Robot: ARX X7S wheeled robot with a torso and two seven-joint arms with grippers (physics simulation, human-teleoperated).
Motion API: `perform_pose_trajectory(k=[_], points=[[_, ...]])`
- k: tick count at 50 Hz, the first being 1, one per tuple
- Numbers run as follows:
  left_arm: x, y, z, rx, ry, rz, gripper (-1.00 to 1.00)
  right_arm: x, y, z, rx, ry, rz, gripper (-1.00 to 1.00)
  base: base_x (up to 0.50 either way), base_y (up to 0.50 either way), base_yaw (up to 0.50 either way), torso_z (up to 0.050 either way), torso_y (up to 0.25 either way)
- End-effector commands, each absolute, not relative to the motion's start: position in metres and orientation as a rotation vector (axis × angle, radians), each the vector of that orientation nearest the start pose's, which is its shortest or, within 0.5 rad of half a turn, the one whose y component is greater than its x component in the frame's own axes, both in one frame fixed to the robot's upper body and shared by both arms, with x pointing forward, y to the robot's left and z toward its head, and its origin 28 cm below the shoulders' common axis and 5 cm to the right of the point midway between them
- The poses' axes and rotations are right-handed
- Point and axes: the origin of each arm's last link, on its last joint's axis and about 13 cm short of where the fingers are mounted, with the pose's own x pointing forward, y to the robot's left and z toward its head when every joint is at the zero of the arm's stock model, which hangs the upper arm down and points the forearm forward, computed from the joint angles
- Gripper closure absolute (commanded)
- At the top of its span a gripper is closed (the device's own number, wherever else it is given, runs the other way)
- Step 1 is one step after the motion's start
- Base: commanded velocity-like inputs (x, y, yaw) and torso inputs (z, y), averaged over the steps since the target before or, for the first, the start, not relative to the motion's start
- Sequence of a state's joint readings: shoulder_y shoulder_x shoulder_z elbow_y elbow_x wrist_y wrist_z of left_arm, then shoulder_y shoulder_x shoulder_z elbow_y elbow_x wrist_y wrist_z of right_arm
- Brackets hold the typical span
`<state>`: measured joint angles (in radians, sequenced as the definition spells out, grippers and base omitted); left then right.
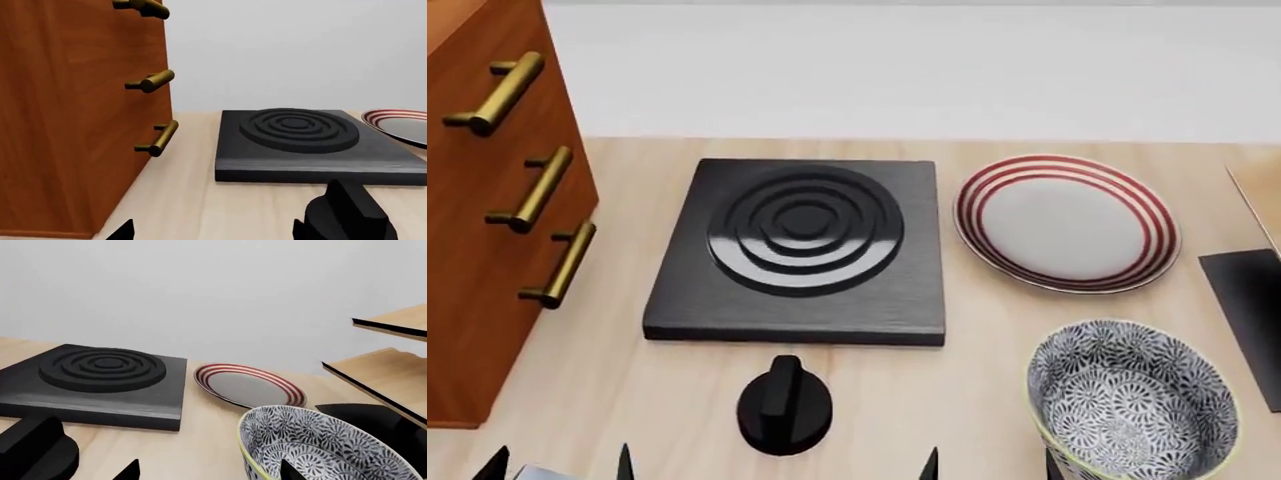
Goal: Pick up the cream cheese and put it in the bowl.
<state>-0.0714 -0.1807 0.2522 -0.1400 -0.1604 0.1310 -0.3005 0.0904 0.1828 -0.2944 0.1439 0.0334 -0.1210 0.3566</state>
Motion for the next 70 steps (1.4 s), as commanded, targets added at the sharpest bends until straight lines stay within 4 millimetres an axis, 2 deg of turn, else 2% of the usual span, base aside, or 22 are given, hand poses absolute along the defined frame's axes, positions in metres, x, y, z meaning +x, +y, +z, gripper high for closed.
perform_pose_trajectory(k=[1,70], points=[[0.2201,0.2044,0.0026,0.027,-0.026,0.076,-1.0,0.2242,-0.09,0.0035,-0.154,-0.065,-0.079,-1.0,0.15,0.05,0.0,0.0,0.0],[0.2203,0.2045,0.0027,0.023,-0.023,0.073,-1.0,0.2254,-0.0884,0.0007,-0.158,-0.068,-0.06,-1.0,0.17,0.04,0.0,0.0,0.0]])
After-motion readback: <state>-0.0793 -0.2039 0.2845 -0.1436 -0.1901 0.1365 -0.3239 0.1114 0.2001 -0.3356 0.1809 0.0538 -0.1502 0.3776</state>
